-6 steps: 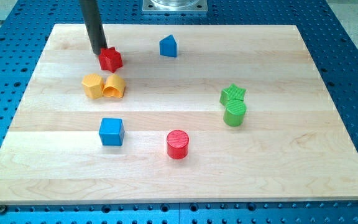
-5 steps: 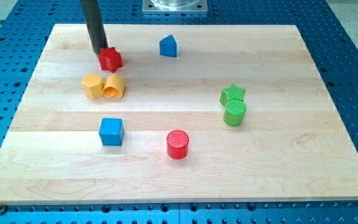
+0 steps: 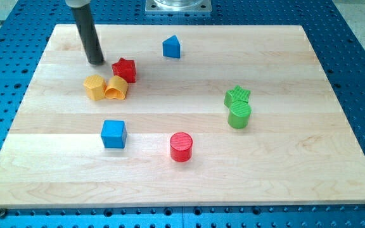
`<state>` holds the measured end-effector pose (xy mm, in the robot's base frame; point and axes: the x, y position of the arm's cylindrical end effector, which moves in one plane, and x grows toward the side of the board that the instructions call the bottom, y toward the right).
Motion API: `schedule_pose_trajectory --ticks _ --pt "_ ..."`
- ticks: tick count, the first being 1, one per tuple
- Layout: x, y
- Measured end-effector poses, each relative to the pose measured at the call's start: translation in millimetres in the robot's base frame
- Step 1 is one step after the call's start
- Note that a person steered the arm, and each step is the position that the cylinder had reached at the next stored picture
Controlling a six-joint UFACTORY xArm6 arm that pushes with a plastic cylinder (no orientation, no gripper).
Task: Slide the red star diagonally top right to the blue cube
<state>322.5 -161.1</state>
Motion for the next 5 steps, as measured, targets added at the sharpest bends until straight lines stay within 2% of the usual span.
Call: schedule_pose_trajectory --ticks 1,2,3,4,5 --pt "31.5 79.8" --pt "78.4 103.2" --pt "82.9 121.4" --pt "117.7 87.6" --pt "122.3 58.1"
